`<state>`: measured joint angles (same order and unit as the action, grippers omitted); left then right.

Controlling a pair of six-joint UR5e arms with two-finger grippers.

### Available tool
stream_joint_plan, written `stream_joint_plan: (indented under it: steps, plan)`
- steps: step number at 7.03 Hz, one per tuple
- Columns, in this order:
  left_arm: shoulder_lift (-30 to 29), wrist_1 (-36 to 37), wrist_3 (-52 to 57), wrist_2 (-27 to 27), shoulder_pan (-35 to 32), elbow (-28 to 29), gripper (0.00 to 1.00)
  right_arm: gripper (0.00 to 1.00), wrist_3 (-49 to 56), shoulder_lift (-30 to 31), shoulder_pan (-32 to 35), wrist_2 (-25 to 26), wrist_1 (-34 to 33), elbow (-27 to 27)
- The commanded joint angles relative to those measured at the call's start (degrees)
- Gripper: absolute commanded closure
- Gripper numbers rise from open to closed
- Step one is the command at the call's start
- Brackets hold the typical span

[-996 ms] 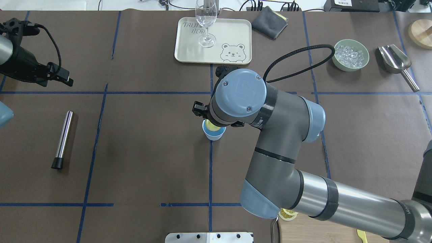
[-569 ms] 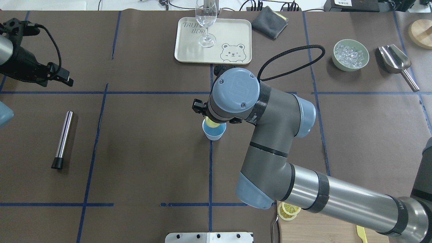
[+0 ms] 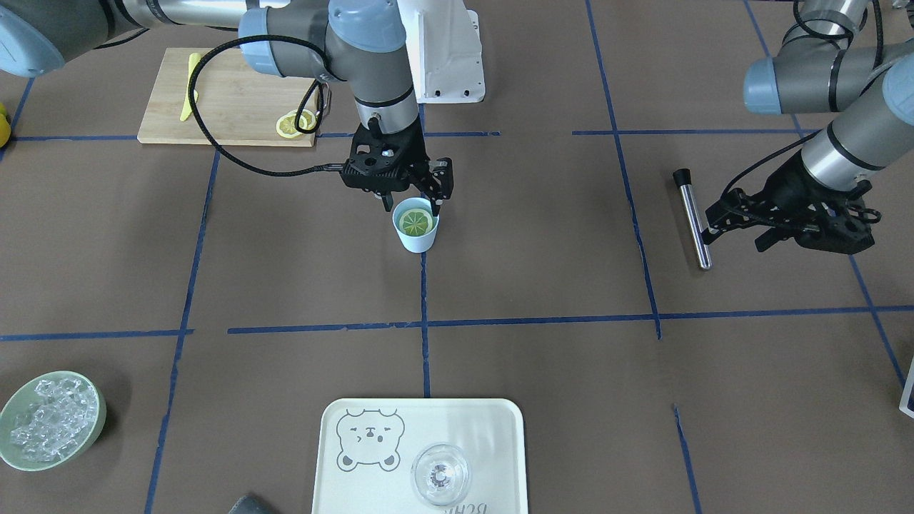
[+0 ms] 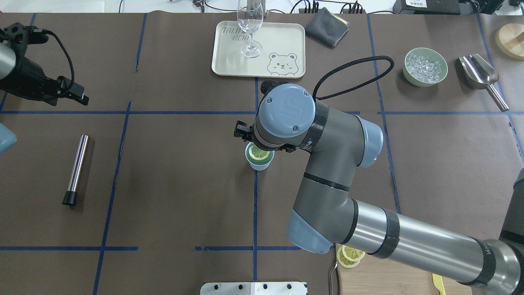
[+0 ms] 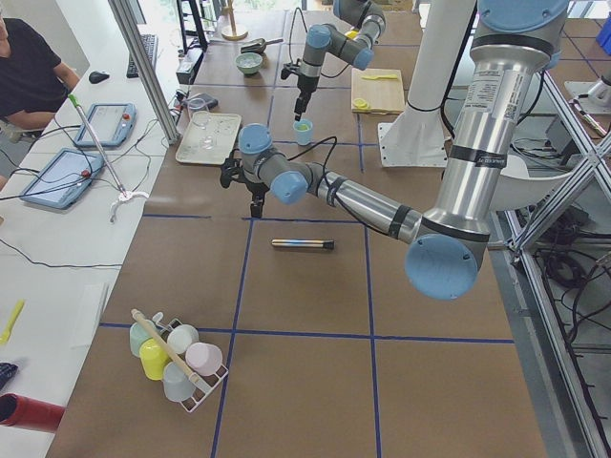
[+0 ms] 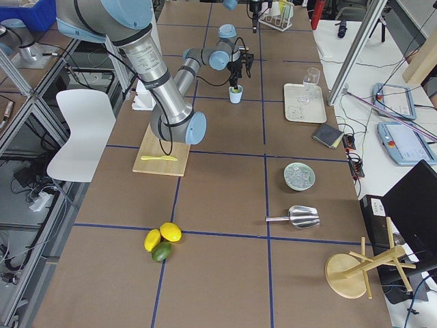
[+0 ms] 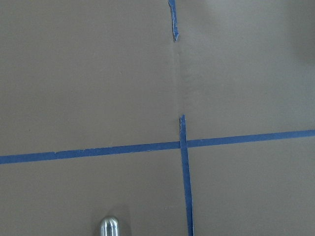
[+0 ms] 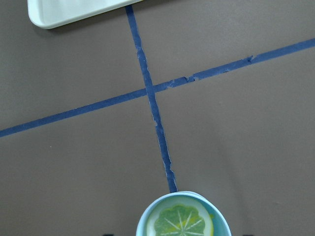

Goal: Squeeze lemon into cup
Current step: 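Open the right gripper to drop the lemon slice into the cup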

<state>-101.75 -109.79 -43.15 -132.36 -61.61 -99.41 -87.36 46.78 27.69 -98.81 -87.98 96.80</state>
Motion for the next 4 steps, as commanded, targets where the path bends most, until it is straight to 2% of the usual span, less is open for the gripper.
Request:
stream_joint_plan:
  steps: [1,2,4]
  plan:
    - [0.0,-0.1,0.0,0.0,0.0,0.1,0.00,0.00,0.0,0.0,0.0,-0.2,0.0,0.3]
    - [-0.1,-0.4,0.0,0.1,0.1,1.1,0.00,0.00,0.0,0.0,0.0,-0.2,-1.2,0.8]
    - [0.3,-3.2,0.2,0.5,4.6,4.3,0.00,0.00,5.5,1.2,2.6,-1.2,-8.6,5.2]
